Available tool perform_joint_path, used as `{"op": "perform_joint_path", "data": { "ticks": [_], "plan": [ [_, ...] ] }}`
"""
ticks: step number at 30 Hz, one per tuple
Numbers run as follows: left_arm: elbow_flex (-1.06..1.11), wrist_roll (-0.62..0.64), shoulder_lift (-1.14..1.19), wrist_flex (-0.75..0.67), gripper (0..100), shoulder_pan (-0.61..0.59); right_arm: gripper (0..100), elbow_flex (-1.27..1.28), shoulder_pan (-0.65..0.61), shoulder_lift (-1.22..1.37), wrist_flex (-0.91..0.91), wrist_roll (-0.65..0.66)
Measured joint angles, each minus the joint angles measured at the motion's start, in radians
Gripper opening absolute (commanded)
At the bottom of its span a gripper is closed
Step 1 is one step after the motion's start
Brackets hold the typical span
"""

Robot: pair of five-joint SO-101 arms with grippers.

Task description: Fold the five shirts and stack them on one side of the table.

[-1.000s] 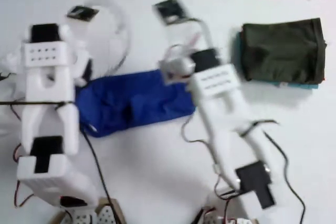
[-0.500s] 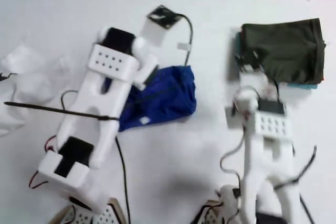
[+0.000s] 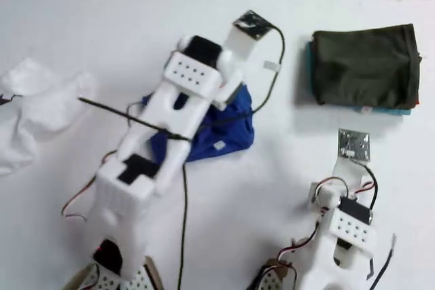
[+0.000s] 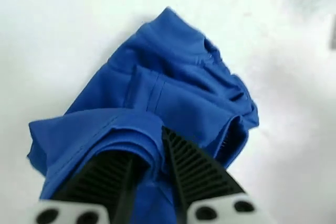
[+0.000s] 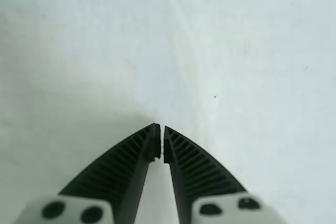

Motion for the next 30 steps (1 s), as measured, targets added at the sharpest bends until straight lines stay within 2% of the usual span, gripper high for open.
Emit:
{"op": "perform_joint_path", "data": {
  "ticks": [9, 17, 26, 28, 30],
  "plan": [
    [-0.301, 0.003, 0.222, 0.049, 3, 0.023, 1.9, 0.008, -0.018, -0.006, 0.0, 0.0],
    [-0.488, 0.003, 0.299, 0.127, 25, 0.068, 1.9, 0.008, -0.018, -0.006, 0.0, 0.0],
    [-0.678, 0.0, 0.292, 0.161, 25, 0.028, 1.9, 0.008, -0.018, -0.006, 0.0, 0.0],
    [-0.678, 0.0, 0.269, 0.161, 19, 0.02, 1.9, 0.008, -0.018, -0.006, 0.0, 0.0],
    [-0.655, 0.0, 0.224, 0.161, 4, 0.02, 1.9, 0.008, -0.018, -0.006, 0.0, 0.0]
  ]
}}
